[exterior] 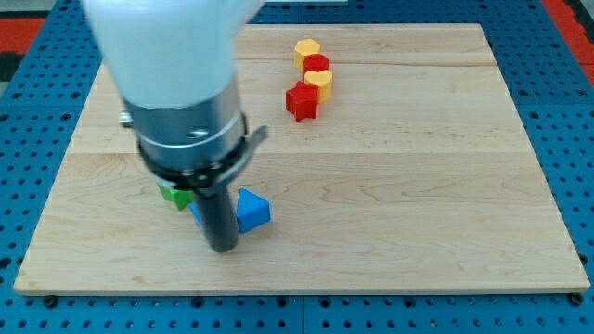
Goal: Move the blue blocks to the bottom of the green blocks
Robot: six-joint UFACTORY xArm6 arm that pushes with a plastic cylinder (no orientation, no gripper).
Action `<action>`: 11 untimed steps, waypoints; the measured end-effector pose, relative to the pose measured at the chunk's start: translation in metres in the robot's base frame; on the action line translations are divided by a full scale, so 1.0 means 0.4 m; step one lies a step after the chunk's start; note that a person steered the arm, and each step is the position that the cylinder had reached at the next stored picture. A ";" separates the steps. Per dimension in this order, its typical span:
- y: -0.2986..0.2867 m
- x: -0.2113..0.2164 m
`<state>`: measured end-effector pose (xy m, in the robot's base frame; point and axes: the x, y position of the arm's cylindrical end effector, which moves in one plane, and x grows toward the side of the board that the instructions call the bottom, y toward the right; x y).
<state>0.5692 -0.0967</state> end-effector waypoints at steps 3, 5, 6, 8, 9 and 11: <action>-0.097 0.067; 0.251 0.024; 0.323 -0.090; 0.188 -0.136; 0.157 -0.111; 0.136 -0.008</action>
<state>0.5661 -0.0424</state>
